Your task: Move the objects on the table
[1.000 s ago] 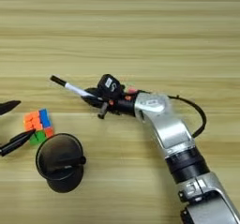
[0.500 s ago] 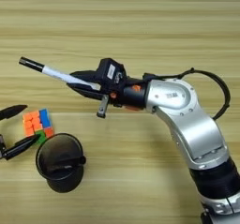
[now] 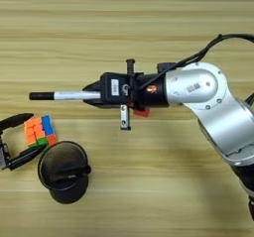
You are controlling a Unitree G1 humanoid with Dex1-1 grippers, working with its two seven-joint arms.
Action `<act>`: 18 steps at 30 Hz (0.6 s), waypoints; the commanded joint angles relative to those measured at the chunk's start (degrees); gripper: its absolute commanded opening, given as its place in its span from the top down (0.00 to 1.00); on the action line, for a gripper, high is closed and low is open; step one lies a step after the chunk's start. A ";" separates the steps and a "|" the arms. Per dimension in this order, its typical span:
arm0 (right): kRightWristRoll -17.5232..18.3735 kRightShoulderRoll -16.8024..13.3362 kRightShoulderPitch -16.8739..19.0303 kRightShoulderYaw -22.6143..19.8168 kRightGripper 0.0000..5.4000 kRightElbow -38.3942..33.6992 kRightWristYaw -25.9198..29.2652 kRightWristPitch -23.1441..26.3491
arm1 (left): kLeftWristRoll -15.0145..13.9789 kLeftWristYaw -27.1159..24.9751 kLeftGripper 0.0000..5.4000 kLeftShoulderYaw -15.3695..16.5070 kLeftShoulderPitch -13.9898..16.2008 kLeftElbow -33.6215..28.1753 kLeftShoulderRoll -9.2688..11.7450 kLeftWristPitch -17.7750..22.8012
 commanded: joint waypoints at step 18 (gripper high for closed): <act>-0.79 -8.45 -2.46 6.10 0.86 1.10 13.65 -2.50 | 1.31 0.38 0.00 -0.13 -0.59 -0.22 -0.86 -0.37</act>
